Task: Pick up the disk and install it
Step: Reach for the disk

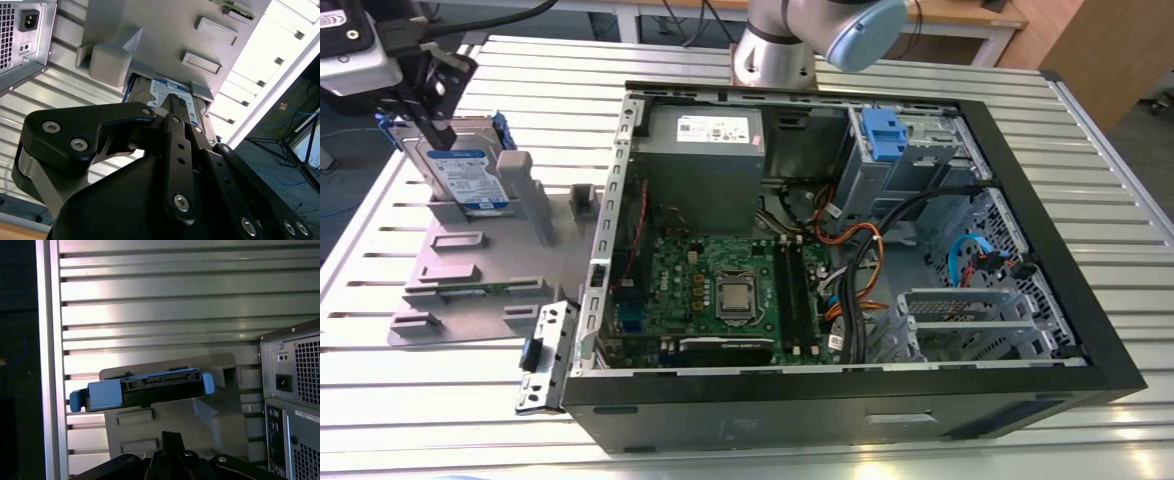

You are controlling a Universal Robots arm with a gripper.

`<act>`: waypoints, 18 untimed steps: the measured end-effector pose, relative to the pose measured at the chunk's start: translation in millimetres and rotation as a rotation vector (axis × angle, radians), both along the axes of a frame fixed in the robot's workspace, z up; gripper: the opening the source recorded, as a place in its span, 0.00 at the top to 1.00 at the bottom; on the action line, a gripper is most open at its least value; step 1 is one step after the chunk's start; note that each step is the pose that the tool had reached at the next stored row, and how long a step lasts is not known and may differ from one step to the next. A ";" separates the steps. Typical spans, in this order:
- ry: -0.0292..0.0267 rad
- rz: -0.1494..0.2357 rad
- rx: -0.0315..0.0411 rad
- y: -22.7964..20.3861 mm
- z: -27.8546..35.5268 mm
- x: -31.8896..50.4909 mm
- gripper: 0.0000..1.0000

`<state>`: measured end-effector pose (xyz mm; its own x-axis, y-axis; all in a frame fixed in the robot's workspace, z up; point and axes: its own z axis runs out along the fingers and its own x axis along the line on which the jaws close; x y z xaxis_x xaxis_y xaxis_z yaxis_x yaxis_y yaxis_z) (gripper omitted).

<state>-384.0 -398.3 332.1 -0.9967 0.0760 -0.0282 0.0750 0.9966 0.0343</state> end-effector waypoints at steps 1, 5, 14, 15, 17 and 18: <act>-0.0001 0.000 0.0000 0.0 -0.1 -0.5 0.89; -0.0001 0.000 0.0000 0.0 -0.2 -2.4 0.89; -0.0001 0.000 0.0000 0.0 -0.4 -6.8 0.89; -0.0001 0.000 0.0000 0.0 -0.4 -7.3 0.89; -0.0001 0.000 0.0000 0.0 -0.4 -8.2 0.89; 0.0000 0.000 0.0000 0.0 -0.4 -8.8 0.89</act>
